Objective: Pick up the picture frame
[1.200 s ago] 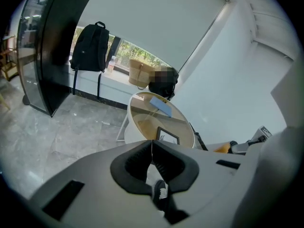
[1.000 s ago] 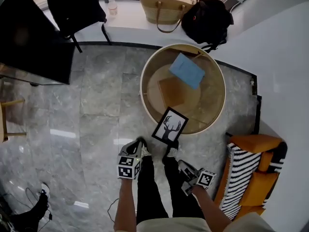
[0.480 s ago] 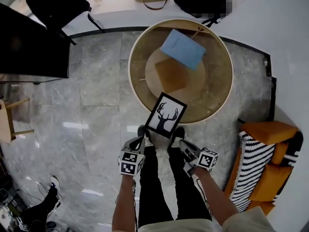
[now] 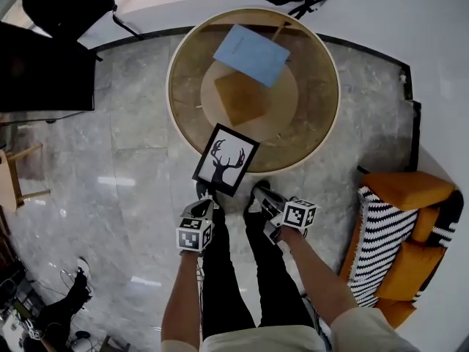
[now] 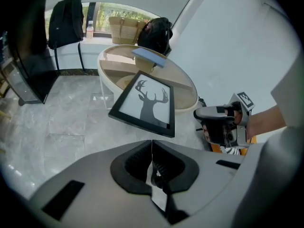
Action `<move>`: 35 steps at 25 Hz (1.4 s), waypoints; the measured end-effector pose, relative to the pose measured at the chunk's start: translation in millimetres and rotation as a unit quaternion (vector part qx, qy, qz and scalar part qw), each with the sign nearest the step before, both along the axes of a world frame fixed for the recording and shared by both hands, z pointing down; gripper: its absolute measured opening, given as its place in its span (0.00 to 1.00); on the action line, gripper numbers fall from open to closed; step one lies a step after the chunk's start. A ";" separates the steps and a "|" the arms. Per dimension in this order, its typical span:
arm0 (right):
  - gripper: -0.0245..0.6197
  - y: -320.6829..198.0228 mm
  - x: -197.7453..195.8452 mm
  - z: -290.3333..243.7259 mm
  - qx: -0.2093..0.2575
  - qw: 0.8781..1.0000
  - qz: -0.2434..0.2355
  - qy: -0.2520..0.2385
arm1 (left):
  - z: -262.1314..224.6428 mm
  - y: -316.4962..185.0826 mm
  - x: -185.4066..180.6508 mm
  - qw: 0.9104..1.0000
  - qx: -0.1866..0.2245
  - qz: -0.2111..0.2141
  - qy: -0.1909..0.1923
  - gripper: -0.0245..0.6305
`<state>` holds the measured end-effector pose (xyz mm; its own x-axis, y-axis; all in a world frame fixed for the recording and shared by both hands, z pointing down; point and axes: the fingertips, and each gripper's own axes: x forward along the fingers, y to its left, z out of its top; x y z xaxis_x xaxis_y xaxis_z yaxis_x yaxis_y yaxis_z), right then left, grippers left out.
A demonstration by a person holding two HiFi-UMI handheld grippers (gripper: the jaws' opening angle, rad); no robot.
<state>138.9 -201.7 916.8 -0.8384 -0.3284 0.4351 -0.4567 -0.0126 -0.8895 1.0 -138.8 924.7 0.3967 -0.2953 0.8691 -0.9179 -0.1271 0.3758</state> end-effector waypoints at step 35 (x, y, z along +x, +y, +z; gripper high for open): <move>0.39 -3.9 -81.1 51.3 -0.042 0.994 0.042 -0.092 | 30.6 -28.0 3.7 0.996 -0.003 0.082 0.028 0.07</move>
<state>57.8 -205.7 968.1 -0.8771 -0.3699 0.3064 -0.2810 -0.1223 -0.9519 4.6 -166.7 955.3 0.4867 -0.2170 0.8462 -0.8628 -0.2712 0.4267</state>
